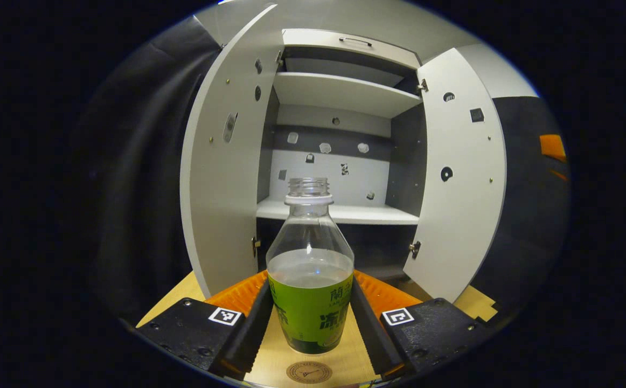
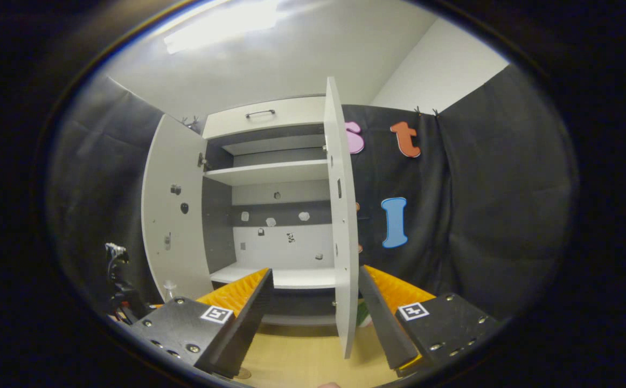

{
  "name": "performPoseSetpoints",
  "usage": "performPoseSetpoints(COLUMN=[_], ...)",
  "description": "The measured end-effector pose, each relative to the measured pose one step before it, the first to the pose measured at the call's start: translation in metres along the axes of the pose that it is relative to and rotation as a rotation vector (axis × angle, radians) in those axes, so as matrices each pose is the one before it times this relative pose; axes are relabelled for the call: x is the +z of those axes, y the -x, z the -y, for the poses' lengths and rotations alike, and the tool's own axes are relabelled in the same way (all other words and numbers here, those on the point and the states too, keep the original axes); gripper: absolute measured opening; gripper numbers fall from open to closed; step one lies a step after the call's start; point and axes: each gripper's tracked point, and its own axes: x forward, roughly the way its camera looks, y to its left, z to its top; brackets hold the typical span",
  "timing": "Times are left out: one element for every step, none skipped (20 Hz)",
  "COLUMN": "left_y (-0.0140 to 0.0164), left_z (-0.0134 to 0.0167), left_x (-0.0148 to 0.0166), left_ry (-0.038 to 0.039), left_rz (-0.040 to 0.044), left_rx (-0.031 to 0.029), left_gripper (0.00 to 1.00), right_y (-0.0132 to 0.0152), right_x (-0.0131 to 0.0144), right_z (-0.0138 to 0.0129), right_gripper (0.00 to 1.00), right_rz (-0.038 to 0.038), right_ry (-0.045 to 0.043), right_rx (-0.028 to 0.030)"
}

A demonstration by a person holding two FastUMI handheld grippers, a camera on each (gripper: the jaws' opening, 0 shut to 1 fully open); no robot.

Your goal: Grasp the bottle in the cabinet with the left hand and place it on the coaster, then close the right door with the right hand and the left door with the left hand.

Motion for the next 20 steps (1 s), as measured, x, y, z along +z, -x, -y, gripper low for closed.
performPoseSetpoints(left_y=[0.00159, -0.00103, -0.00077, -0.00069, -0.00003, 0.00080, -0.00012, -0.00062, -0.00014, -0.00157, -0.00114, -0.00168, -0.00129, -0.00151, -0.00307, -0.00277, -0.00177, -0.00056, -0.00143, 0.00009], left_z=[-0.00402, -0.00187, -0.00028, 0.00016, 0.00145, 0.00418, 0.00523, 0.00517, 0.00434, 0.00379, 0.00419, 0.00341, 0.00352, 0.00281, -0.00148, -0.00205, 0.00000, 0.00191, -0.00158, -0.00252], left_x=[-0.01300, -0.01221, -0.01214, -0.00964, -0.01472, -0.01446, -0.01295, -0.01078, -0.01194, -0.00893, -0.01045, -0.00953, -0.00938, -0.00501, -0.00311, -0.00538, -0.00539, -0.00507, -0.00305, -0.00253], left_ry=[-0.01551, -0.01738, -0.01861, -0.00870, 0.00006, 0.00359, -0.00155, -0.00978, -0.01406, -0.01359, -0.01029, -0.00885, -0.00980, -0.01428, -0.01462, -0.00425, 0.01307, 0.01013, -0.00162, -0.00156], left_rz=[-0.00778, -0.00824, -0.00228, -0.00401, -0.01417, -0.02201, -0.00744, -0.00478, -0.00258, -0.00044, -0.00603, -0.01363, -0.00970, -0.00394, 0.00256, -0.00649, -0.00696, -0.01797, -0.00512, -0.01213], left_rx=[0.00502, -0.00326, -0.00601, -0.00748, -0.00779, -0.01379, -0.01739, -0.01438, -0.01673, -0.01373, -0.01777, -0.01633, -0.01704, -0.01834, -0.00540, -0.00079, -0.00531, -0.01022, 0.00534, 0.00751], left_gripper=[0.80, 0.80, 0.80, 0.80, 0.80, 0.80, 0.80, 0.81, 0.80, 0.81, 0.81, 0.81, 0.81, 0.81, 0.81, 0.81, 0.81, 0.80, 0.81, 0.81], right_y=[-0.00273, -0.00373, -0.00274, -0.00307, -0.00367, -0.00301, -0.00295, -0.00346, -0.00217, -0.00367, -0.00288, -0.00323, -0.00374, -0.00436, -0.00290, -0.00193, -0.00212, -0.00205, -0.00209, -0.00152], right_x=[-0.00257, -0.00236, -0.00353, -0.00291, -0.00166, -0.00187, -0.00327, -0.00142, -0.00038, 0.00081, -0.00076, -0.00140, -0.00186, -0.00369, -0.00327, 0.00028, 0.00115, -0.00164, -0.00448, -0.00437], right_z=[-0.00121, -0.00224, -0.00181, -0.00225, -0.00366, -0.00225, -0.00088, -0.00069, 0.00232, 0.00434, 0.00319, 0.00193, 0.00188, 0.00179, 0.00160, 0.00042, -0.00174, -0.00272, 0.00010, 0.00135], right_gripper=[0.95, 0.96, 0.95, 0.95, 0.96, 0.96, 0.94, 0.94, 0.96, 0.96, 0.96, 0.96, 0.96, 0.96, 0.93, 0.96, 0.96, 0.96, 0.96, 0.96], right_rz=[-0.00410, -0.00452, -0.00381, -0.00443, -0.00120, -0.00356, -0.00644, -0.00455, -0.00135, 0.00200, -0.00274, -0.00529, -0.01260, -0.02242, -0.01571, -0.00162, 0.00200, -0.00421, -0.00877, -0.01577], right_ry=[0.00449, 0.00575, 0.00227, -0.00042, -0.00330, -0.00687, -0.00936, -0.01138, -0.00044, 0.00273, 0.00432, 0.00473, 0.00385, -0.00266, -0.00341, -0.00034, -0.00377, -0.00097, -0.00166, 0.00524], right_rx=[0.00082, 0.00459, 0.00156, 0.00480, 0.00679, 0.00510, 0.00574, 0.00382, -0.00119, -0.01190, -0.00769, -0.00593, -0.00800, -0.01024, -0.01207, -0.00682, 0.00031, 0.00675, -0.00132, -0.00774])
